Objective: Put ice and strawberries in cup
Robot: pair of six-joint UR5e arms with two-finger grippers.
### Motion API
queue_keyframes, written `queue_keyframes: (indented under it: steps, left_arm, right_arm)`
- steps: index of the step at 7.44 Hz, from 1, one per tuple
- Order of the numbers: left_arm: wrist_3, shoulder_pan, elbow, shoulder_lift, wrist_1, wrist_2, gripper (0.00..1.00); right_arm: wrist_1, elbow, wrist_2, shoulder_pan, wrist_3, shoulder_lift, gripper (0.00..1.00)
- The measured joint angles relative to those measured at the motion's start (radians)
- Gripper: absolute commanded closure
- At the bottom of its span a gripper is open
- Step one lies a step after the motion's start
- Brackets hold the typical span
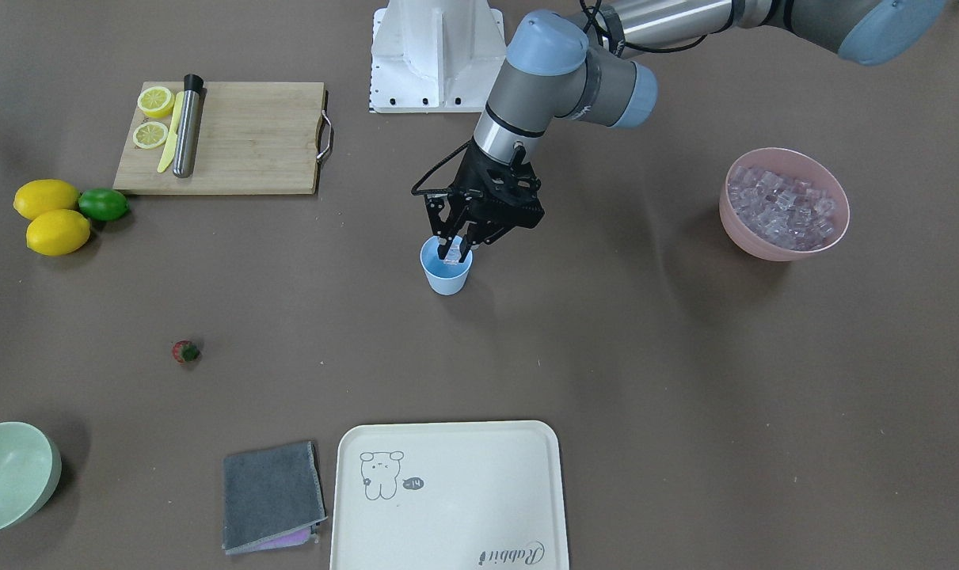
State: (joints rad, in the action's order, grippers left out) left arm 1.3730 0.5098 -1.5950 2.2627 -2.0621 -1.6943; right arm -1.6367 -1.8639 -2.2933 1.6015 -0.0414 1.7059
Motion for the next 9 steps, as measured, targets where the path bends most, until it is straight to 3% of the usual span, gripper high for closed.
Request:
queue_keyframes:
  steps: [3,5,7,9]
  left_arm:
    - [-0.077,0.003,-0.005,0.001,-0.014,-0.008,0.02]
    - [-0.092,0.042,-0.053,-0.023,0.014,-0.088,0.02]
    - [-0.164,0.126,-0.185,-0.123,0.123,-0.204,0.02]
    - [-0.321,0.191,-0.352,-0.222,0.331,-0.245,0.01]
  right_arm:
    - [0.000,0.000,0.000,0.000,0.000,0.000,0.00]
    - [0.000,0.000,0.000,0.000,0.000,0.000,0.00]
    - [0.000,0.000,0.000,0.000,0.000,0.000,0.00]
    - [0.000,0.001,-0.001,0.000,0.000,0.001,0.00]
